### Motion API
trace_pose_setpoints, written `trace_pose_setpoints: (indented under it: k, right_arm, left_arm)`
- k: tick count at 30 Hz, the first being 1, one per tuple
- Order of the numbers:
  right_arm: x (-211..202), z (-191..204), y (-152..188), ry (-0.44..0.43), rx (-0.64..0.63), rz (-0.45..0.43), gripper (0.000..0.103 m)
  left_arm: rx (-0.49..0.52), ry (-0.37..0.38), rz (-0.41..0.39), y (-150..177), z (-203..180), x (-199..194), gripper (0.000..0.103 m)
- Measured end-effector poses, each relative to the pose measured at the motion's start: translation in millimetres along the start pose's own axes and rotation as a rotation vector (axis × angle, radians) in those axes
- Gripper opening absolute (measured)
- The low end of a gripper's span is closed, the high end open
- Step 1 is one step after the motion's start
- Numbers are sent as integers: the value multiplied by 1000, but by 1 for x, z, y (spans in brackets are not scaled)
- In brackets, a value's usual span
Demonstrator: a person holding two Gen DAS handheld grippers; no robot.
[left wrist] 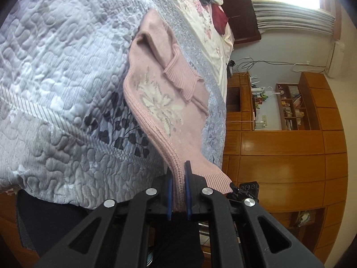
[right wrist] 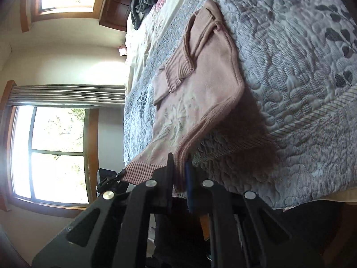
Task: Fold small clothes
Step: 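Grasp the sweater hem with both grippers and fold it toward the collar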
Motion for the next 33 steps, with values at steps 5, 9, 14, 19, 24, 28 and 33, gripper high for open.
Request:
trace_pose_setpoints:
  k: [5,9,14,19,24,28,33]
  right_arm:
    - [-2,32,-30,-20,-17,-41,8]
    - [-4,43,-61,-35,-6,-78,8]
    - [2,49,-107,-33,33,-115,8]
    - [23,49,-156,4,62,-139,8]
    - [55,37,-205,81,92,-144,8]
    - [82,21,-238,130,127,-142,8]
    - [113,-2,-270,169,172,-144,9]
  left_arm:
    - [-3,5,-38,-37,-10,-5,8]
    - [-26,-3,-66,-71,-7,-4,8]
    - [-57,-9,-78,-116,1,9,8]
    - [-88,-43,-65,-161,19,38,8]
    - [-135,-112,-36,-203,51,78,8]
    - [-179,-157,-23,-229,83,105,9]
    - [-207,-207,8,-243,113,133,9]
Point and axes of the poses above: each gripper's, at about its wrist camera, not at the fingertips, and x roughly the way its jaws point, z to its left, y to its underside, the point moved 8 cm from there along x, roughly the way its jaws point, and after that the axes turned 12 degrees about x, right-handed, at the moved point
